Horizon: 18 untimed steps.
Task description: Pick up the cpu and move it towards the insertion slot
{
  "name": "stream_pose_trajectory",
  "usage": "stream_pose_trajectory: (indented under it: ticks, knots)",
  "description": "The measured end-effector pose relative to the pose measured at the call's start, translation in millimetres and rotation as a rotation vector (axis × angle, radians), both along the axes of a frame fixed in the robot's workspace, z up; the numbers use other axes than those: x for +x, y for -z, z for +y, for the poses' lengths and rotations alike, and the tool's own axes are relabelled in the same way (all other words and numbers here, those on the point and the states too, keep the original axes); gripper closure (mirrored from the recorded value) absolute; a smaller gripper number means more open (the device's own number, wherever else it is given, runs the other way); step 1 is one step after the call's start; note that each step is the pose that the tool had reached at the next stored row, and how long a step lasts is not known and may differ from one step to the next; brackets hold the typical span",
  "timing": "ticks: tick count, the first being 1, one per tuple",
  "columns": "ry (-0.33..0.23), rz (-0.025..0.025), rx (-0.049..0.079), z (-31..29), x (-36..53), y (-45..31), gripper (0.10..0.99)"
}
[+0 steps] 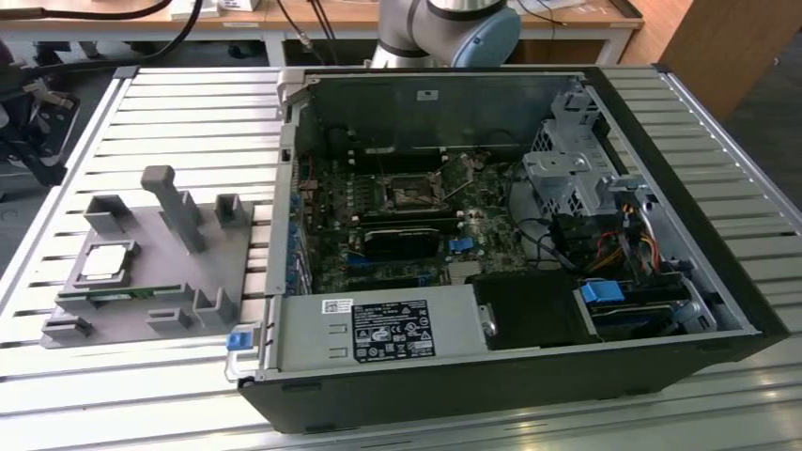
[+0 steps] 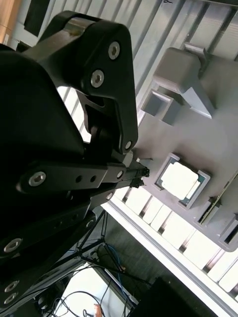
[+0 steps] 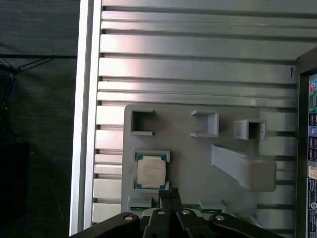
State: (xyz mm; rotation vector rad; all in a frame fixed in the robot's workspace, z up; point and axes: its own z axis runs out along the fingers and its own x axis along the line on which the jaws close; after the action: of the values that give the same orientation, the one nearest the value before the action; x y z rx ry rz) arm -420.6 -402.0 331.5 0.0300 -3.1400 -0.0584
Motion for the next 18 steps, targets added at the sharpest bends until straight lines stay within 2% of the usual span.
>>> stream_pose_trajectory:
  ticks: [10, 18]
  knots:
    - [0.0, 0.0003, 0.0, -2.7, -4.2, 12.9, 0.98]
    - [0.0, 0.0001, 0.0, -4.4, -8.9, 26.6, 0.973]
